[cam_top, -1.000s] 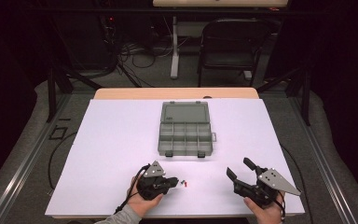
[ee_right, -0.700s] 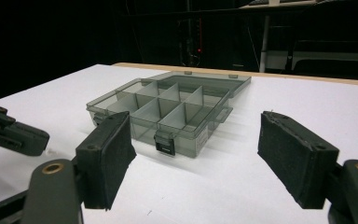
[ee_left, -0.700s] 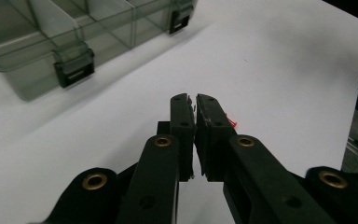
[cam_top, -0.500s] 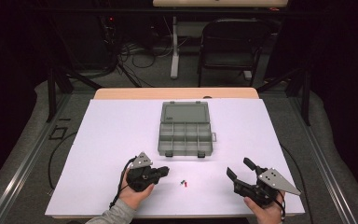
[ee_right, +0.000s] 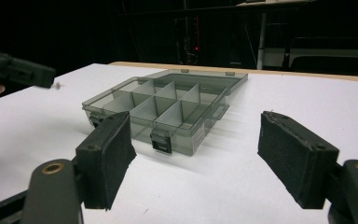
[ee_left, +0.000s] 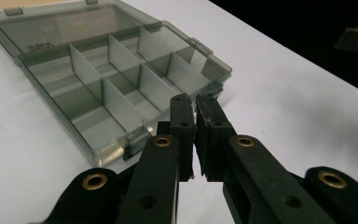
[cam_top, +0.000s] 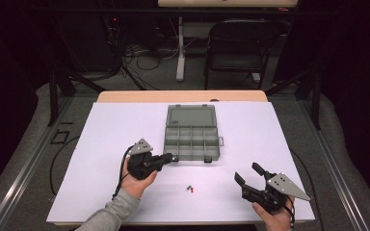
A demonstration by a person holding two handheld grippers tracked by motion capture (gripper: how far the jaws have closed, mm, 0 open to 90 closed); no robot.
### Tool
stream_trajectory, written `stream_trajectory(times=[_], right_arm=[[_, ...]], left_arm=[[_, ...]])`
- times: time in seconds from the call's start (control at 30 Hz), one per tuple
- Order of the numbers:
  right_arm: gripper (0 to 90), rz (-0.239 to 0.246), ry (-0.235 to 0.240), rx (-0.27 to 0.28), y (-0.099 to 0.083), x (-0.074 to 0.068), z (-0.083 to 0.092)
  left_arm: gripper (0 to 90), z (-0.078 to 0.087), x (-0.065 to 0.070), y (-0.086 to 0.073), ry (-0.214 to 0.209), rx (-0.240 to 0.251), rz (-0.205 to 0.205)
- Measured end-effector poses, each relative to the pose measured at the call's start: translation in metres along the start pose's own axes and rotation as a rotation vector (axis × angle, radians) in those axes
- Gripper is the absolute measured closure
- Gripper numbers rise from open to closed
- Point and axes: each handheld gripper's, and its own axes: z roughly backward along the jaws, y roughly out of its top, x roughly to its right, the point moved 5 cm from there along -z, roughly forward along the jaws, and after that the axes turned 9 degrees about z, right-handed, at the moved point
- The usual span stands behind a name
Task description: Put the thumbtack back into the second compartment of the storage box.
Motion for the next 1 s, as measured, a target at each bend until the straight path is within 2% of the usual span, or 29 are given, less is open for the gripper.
stream_trajectory(times=[0.3, 0.43, 0.67, 1.0], right_arm=[[25.5, -0.005, -0.002, 0.000, 0.000, 0.001, 0.000], [25.5, -0.005, -0.002, 0.000, 0.000, 0.001, 0.000], [25.5, -0.005, 0.000, -0.003, 0.000, 0.001, 0.000], [25.5, -0.005, 0.000, -0.001, 0.000, 0.001, 0.000]], left_arm=[[85.8, -0.012, -0.004, 0.034, 0.018, 0.011, -0.003], [85.8, -0.020, -0.007, 0.044, 0.017, 0.001, 0.014], [85.8, -0.040, -0.017, 0.057, 0.049, -0.009, 0.039], [85.8, -0.067, -0.027, 0.067, 0.108, -0.018, 0.049]])
